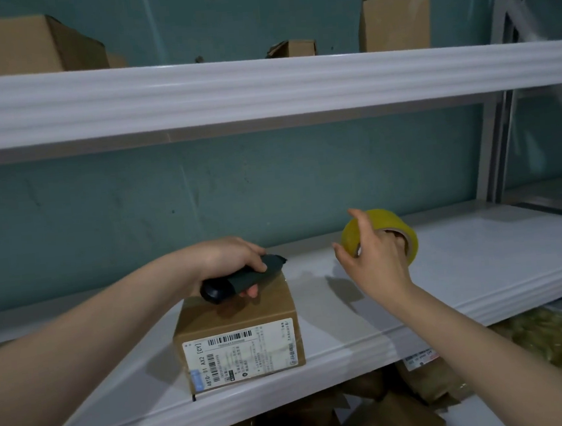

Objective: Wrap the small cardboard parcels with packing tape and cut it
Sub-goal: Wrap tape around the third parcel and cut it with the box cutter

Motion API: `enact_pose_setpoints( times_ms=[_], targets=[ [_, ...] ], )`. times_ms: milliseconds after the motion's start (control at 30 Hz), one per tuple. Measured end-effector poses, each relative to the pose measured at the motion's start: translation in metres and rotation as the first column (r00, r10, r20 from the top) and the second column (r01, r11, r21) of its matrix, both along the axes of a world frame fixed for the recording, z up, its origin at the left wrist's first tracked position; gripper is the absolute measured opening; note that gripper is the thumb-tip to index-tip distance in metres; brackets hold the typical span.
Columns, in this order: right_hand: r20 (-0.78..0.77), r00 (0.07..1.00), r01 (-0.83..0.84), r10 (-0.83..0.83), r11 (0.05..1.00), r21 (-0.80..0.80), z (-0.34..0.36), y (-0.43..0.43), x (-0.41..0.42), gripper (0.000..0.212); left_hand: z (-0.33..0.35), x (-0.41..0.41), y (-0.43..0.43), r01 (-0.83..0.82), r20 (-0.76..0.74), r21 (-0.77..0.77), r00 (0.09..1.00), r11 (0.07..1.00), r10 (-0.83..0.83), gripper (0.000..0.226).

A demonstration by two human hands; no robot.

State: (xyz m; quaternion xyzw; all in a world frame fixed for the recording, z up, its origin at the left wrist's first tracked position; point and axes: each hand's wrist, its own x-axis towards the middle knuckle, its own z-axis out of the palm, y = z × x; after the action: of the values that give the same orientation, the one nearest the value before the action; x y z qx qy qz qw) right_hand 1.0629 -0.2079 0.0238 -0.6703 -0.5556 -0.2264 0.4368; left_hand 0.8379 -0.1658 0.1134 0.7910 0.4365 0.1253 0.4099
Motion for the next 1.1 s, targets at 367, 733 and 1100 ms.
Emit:
enact_pose_setpoints(
  times_ms=[367, 733, 1100],
  targets=[
    [0.065, 0.997, 0.035, -0.032, 0.998, -0.045, 0.005, 0.005, 0.003, 0.060, -0.001, 0.009, 0.007, 0.064, -0.127, 0.006, 0.990, 0.998, -0.063, 0.030],
    [0.125, 0.992, 0.035, -0.028, 0.998, -0.054, 0.010, 0.018, 0.000, 0.059, 0.005, -0.006, 0.020, 0.171, -0.137, -0.133, 0.972, 0.976, -0.189, 0.037],
    [0.116, 0.992, 0.055, -0.049, 0.997, -0.050, 0.013, 0.020, -0.001, 0.059, 0.012, -0.042, 0.045, 0.437, 0.084, -0.349, 0.896, 0.829, -0.437, 0.051]
  ],
)
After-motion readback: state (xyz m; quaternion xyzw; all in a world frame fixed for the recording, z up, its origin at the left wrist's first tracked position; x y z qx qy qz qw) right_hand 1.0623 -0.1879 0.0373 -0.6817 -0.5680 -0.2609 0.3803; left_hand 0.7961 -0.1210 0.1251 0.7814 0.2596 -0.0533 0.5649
